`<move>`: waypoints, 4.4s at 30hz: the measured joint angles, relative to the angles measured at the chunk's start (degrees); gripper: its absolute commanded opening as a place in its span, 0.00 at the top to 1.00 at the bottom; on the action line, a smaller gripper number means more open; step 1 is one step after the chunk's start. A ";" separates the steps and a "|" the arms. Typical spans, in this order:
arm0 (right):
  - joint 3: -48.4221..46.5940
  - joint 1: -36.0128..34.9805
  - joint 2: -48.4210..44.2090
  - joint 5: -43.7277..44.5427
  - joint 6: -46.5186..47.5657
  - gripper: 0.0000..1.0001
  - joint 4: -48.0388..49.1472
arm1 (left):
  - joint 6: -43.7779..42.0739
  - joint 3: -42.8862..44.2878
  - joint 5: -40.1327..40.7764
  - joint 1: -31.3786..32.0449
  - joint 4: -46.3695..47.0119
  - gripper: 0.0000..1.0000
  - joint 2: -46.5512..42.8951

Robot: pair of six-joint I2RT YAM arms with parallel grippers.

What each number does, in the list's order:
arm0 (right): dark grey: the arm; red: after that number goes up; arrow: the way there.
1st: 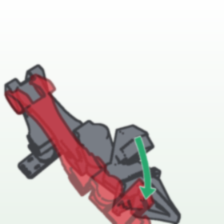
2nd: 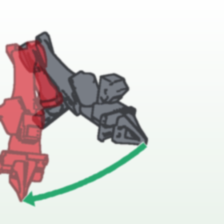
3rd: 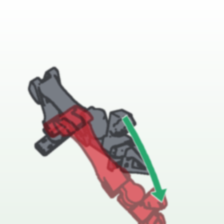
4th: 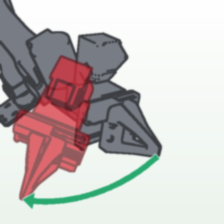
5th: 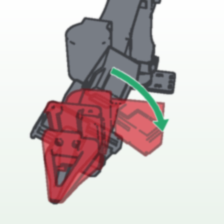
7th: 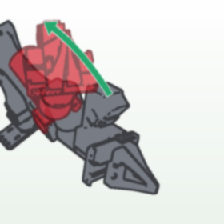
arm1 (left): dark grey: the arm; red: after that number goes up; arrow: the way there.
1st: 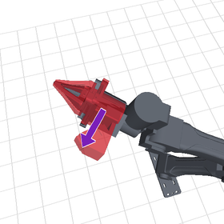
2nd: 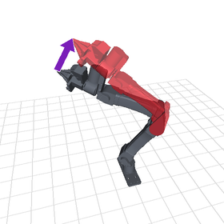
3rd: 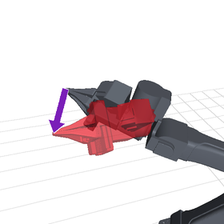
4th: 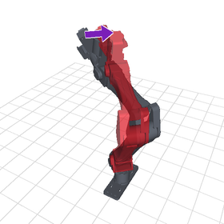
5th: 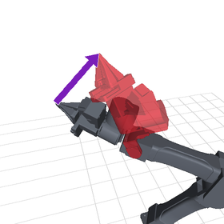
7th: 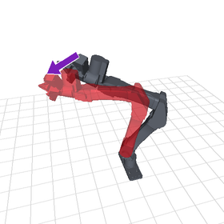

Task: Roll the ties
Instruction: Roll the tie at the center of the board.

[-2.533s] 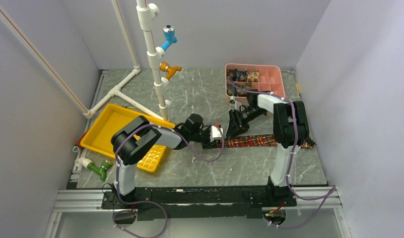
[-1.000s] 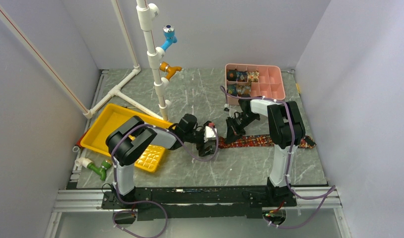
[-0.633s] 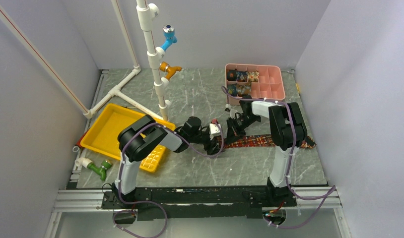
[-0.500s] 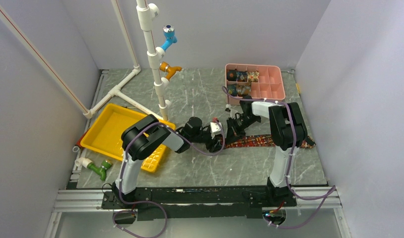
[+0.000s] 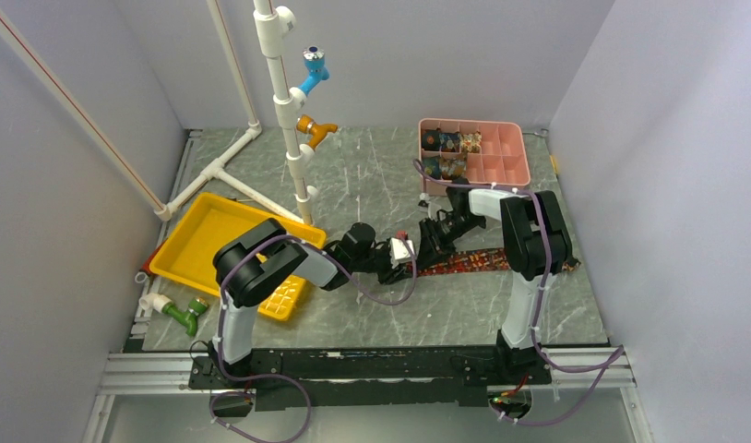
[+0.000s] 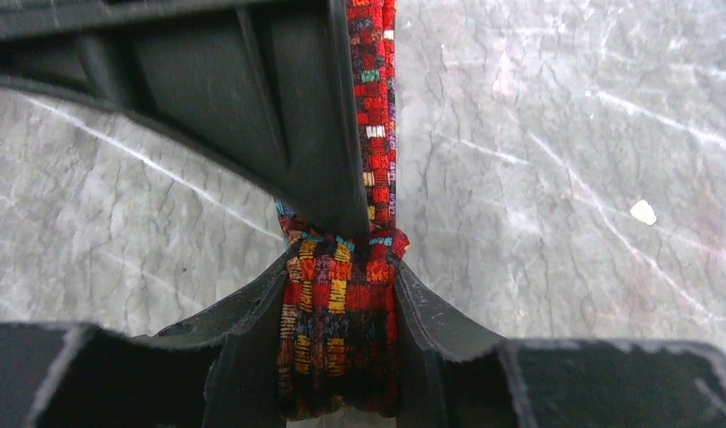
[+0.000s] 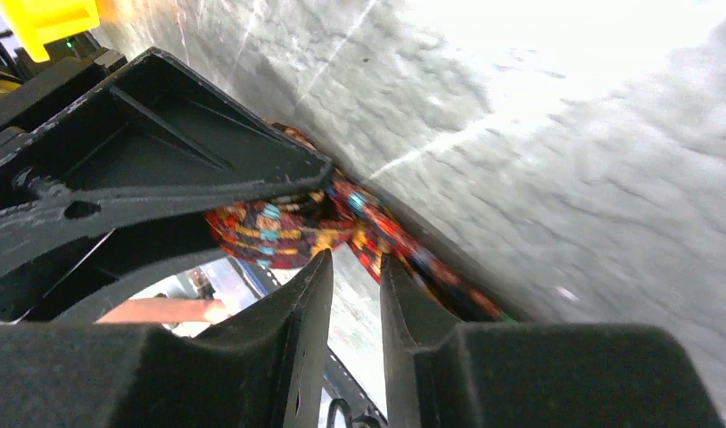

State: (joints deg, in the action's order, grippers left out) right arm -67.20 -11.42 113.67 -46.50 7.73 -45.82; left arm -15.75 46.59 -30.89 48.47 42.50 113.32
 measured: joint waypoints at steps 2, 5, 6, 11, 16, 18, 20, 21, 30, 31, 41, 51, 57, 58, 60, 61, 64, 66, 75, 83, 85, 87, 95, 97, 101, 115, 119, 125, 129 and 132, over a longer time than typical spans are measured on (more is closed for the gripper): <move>-1.16 1.79 0.00 0.52 2.27 0.72 -1.84 | -0.90 -0.09 0.15 -0.07 -1.44 0.76 -0.59; -3.96 5.49 0.00 3.23 6.86 0.71 -5.14 | -1.95 -0.02 0.00 -0.28 -3.10 0.77 -1.20; -4.59 6.43 -0.02 4.26 8.17 0.72 -6.08 | -2.34 0.00 -0.20 -0.39 -3.72 0.77 -1.44; -5.53 13.97 -2.32 12.39 16.20 0.72 -11.08 | -4.68 0.74 -2.14 -1.53 -8.26 0.77 -2.47; -5.49 22.73 -6.56 21.29 21.99 0.73 -13.00 | -7.58 2.69 -4.44 -2.27 -12.81 0.76 -2.49; -4.85 25.62 -7.80 25.20 23.71 0.73 -12.11 | -8.79 3.28 -5.07 -2.40 -14.12 0.76 -2.49; -3.61 27.69 -8.35 28.52 25.14 0.73 -10.82 | -9.75 3.85 -5.55 -2.51 -15.39 0.76 -2.49; -1.29 29.73 -8.26 32.68 26.67 0.73 -8.68 | -10.64 4.39 -5.95 -2.56 -16.59 0.76 -2.49; 4.98 33.68 -11.50 38.01 32.17 0.76 -6.60 | -14.34 5.66 -8.13 -2.69 -19.78 0.76 -2.49; 5.33 34.12 -11.78 38.10 32.61 0.76 -6.73 | -15.02 5.88 -8.41 -2.69 -20.28 0.76 -2.49; -0.72 34.80 -11.45 32.44 32.09 0.49 -12.72 | -14.84 7.06 -8.57 -2.60 -22.80 0.72 -2.47; -4.24 17.62 -17.38 9.27 19.74 0.57 -15.17 | -13.07 6.29 -7.85 -2.45 -21.57 0.66 -2.54; -0.44 5.86 -14.95 -1.90 9.27 0.69 -9.73 | -11.41 5.60 -7.30 -2.38 -20.11 0.66 -2.60; 0.02 4.39 -13.97 -2.93 7.69 0.68 -8.33 | -11.21 5.46 -7.23 -2.38 -19.85 0.65 -2.60; 1.01 1.75 -11.67 -4.44 5.14 0.64 -5.40 | -10.82 5.38 -7.17 -2.38 -19.58 0.65 -2.60; 1.46 0.66 -10.45 -5.07 4.11 0.63 -4.07 | -10.49 5.38 -7.08 -2.38 -19.54 0.64 -2.60; 2.89 -1.46 -6.84 -5.53 2.40 0.59 -0.74 | -9.79 5.25 -6.86 -2.36 -19.26 0.62 -2.60; 3.78 -1.75 -4.79 -4.96 2.05 0.54 0.55 | -9.31 5.11 -6.78 -2.36 -18.95 0.60 -2.62; 3.37 -1.38 -0.68 -3.39 1.18 0.57 -0.22 | -6.36 1.18 -6.16 -3.21 -17.97 0.50 -5.62; 1.55 -1.42 0.87 -2.16 1.11 0.59 -2.51 | -5.22 -1.05 -5.79 -4.63 -17.22 0.59 -7.04; 1.55 -1.44 0.74 -2.16 1.27 0.59 -2.60 | -4.76 -0.79 -5.46 -4.68 -17.16 0.68 -6.84; 1.57 -1.53 0.35 -1.97 1.70 0.57 -2.73 | -4.28 -0.50 -5.33 -4.87 -17.03 0.72 -6.56; 1.64 -1.51 -6.56 -2.23 0.37 0.44 -0.94 | -4.39 0.44 -5.18 -4.87 -18.43 0.74 -6.34; 1.57 -1.46 -8.37 -3.91 -1.18 0.43 -0.31 | -4.48 0.76 -5.05 -4.70 -19.04 0.73 -6.32; 1.36 -1.79 -8.22 -6.88 -3.96 0.44 0.79 | -4.50 1.11 -4.37 -4.33 -19.71 0.72 -6.32; -2.40 -4.81 -1.92 -10.08 -6.62 0.87 1.36 | -4.48 2.08 -2.93 -3.61 -20.98 0.68 -6.21; -2.60 -4.92 -0.57 -8.35 -5.70 1.00 1.01 | -4.68 2.21 -2.73 -3.52 -21.05 0.59 -6.14; -2.56 -4.98 2.64 -1.73 -3.91 1.00 0.98 | -5.77 2.38 -4.09 -3.56 -20.61 0.38 -5.79; -2.51 -4.96 2.91 0.13 -3.89 1.00 0.98 | -5.95 1.75 -6.38 -4.24 -19.67 0.28 -5.84; -2.51 -4.96 2.91 0.57 -3.96 1.00 1.01 | -5.90 0.00 -8.20 -5.03 -17.42 0.23 -6.27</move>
State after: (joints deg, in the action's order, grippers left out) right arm -69.71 -16.38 116.57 -45.93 3.77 -44.82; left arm -21.65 46.59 -39.09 43.44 25.08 107.04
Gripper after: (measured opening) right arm 0.022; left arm 0.731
